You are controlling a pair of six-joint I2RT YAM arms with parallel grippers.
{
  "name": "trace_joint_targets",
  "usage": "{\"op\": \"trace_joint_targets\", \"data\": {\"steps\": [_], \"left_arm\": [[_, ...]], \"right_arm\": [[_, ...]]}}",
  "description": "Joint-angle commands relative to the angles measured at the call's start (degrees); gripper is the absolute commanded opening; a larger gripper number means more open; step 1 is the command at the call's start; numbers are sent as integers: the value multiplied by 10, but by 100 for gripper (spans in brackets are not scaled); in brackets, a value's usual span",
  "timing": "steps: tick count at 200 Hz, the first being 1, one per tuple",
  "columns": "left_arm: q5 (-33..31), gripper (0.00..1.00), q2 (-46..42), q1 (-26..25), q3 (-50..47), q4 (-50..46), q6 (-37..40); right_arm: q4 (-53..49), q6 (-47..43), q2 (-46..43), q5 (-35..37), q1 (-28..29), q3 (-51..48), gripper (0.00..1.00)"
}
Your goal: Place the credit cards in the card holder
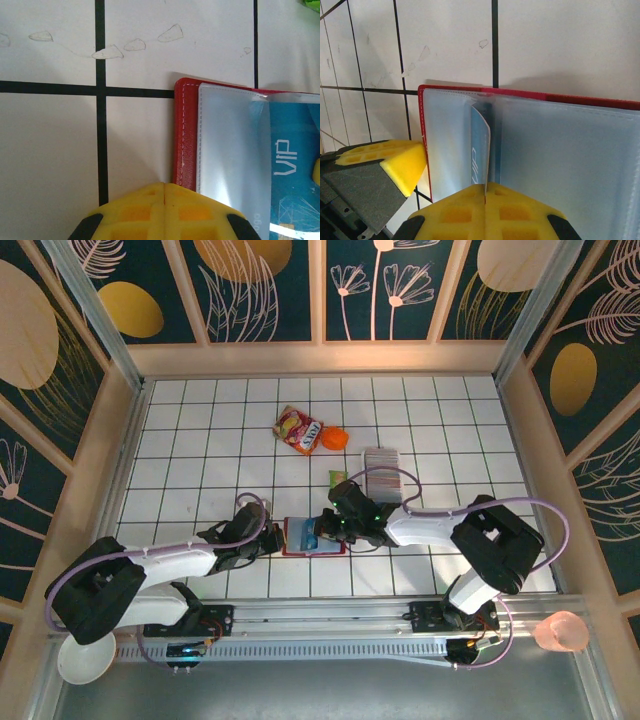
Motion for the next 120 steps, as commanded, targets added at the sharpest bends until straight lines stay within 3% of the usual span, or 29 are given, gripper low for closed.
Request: {"op": "trace_joint_targets", "data": {"steps": [1,87,120], "left_arm": [[19,0,15,-4,-7,-1,9],[20,0,11,-3,-13,1,9],[19,0,6,-3,-15,-2,9]], "right_arm": [[-30,-9,25,-4,16,18,0],[-73,-28,35,2,27,47,0],[-88,-29,40,19,28,57,19]]}}
